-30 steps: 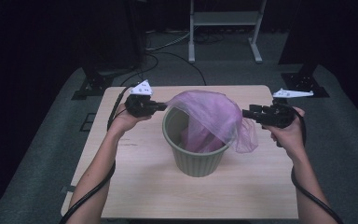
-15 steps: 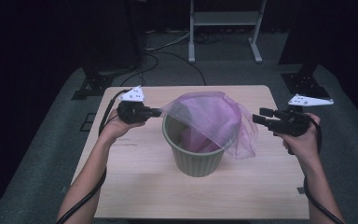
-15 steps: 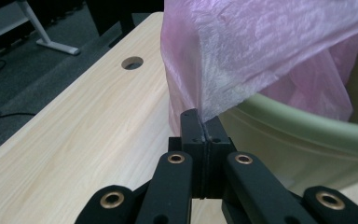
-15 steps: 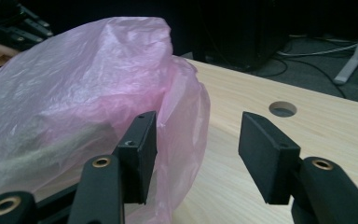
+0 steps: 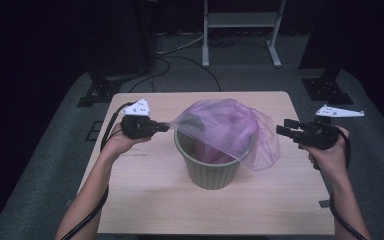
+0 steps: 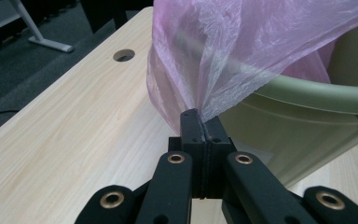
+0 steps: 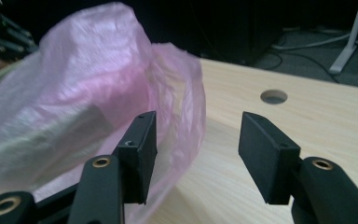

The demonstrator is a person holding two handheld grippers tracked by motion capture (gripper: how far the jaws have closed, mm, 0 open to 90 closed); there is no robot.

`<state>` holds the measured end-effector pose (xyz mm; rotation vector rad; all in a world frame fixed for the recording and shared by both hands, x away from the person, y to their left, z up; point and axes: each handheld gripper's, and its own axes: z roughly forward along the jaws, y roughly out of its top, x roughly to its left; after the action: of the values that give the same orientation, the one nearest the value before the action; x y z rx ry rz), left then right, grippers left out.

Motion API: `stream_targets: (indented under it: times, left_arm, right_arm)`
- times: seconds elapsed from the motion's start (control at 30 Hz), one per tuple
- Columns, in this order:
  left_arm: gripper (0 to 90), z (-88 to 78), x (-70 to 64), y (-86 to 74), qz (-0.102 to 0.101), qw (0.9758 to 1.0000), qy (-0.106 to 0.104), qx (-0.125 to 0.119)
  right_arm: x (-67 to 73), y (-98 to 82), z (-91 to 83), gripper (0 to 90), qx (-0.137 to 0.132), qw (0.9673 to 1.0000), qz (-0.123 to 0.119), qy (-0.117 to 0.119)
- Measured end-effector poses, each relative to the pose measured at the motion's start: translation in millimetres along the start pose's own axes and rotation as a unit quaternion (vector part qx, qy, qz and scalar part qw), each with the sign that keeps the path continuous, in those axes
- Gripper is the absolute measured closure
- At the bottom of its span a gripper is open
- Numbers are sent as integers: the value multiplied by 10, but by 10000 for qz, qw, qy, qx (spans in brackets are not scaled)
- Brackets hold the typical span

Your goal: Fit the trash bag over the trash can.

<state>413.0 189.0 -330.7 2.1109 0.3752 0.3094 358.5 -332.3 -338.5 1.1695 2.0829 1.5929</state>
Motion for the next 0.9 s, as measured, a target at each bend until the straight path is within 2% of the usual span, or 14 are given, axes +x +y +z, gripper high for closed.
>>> stream_targets:
  times: [0.07,0.13,0.2,0.4,0.57,0.7,0.77,0.9]
  left_arm:
    - [900,-17,-13,-4,2,10000,-9,-18]
    - [900,-30,-25,-6,12,10000,-39,-43]
    - [900,-29,-42,-10,14,10000,-53,-25]
    - [899,-33,-87,-23,51,9999,-100,-25]
    - [899,-51,-121,-48,59,9999,-149,-34]
    - [899,-60,-159,-63,77,9998,-182,-40]
    - [899,-55,-173,-65,102,9997,-212,-42]
    - [899,-35,-215,-63,143,9995,-278,-64]
  right_arm:
    - [13,23,-47,462,-43,10000,17,48]
    - [81,30,-68,462,38,9997,-155,162]
    - [173,25,-66,459,126,9982,-325,487]
    - [444,-27,24,421,440,9902,-818,1044]
    - [573,-87,144,373,679,9829,-954,1422]
    - [652,-140,231,344,828,9780,-1062,1591]
    - [685,-166,279,323,867,9782,-1077,1552]
    - [702,-204,387,334,874,9783,-1037,1564]
